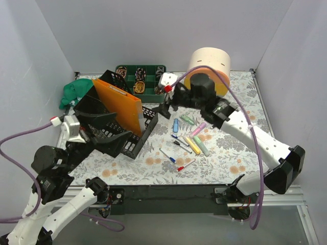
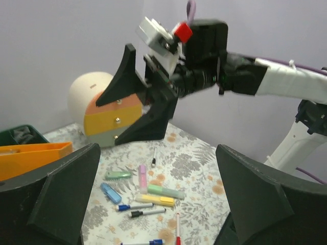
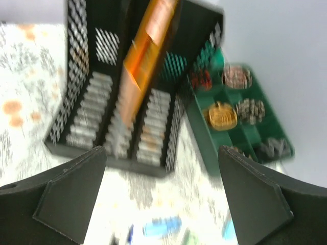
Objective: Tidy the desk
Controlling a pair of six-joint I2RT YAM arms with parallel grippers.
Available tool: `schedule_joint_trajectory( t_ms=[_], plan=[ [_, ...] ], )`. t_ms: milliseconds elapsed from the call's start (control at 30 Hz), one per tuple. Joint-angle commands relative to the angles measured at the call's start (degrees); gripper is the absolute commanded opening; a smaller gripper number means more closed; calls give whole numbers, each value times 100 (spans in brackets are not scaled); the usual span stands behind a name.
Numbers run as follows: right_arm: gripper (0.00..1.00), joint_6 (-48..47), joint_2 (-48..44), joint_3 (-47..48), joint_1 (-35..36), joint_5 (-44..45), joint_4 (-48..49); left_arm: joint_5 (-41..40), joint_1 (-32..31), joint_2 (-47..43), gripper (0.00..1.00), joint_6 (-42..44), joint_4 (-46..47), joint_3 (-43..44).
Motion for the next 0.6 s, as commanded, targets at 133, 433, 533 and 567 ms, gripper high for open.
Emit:
schedule_joint_trajectory(
  t_ms=[133,433,533,567],
  plan=[
    [99,-768,29,1317,-1997,-1006,-3428,505,3,1315,98,-959,160,300],
    [97,276,-858,-500,-3814,-1185,-2449,883,3,3070,98,-1671,468,985],
    [96,855,-1333,-1853,-4580,-1766,-1412,866,3,3660,98,-1768,529,1258],
    [96,945,-1430,-2327,-4860,-1837,-1241,840,-6,3819,98,-1786,530,1372]
  ],
)
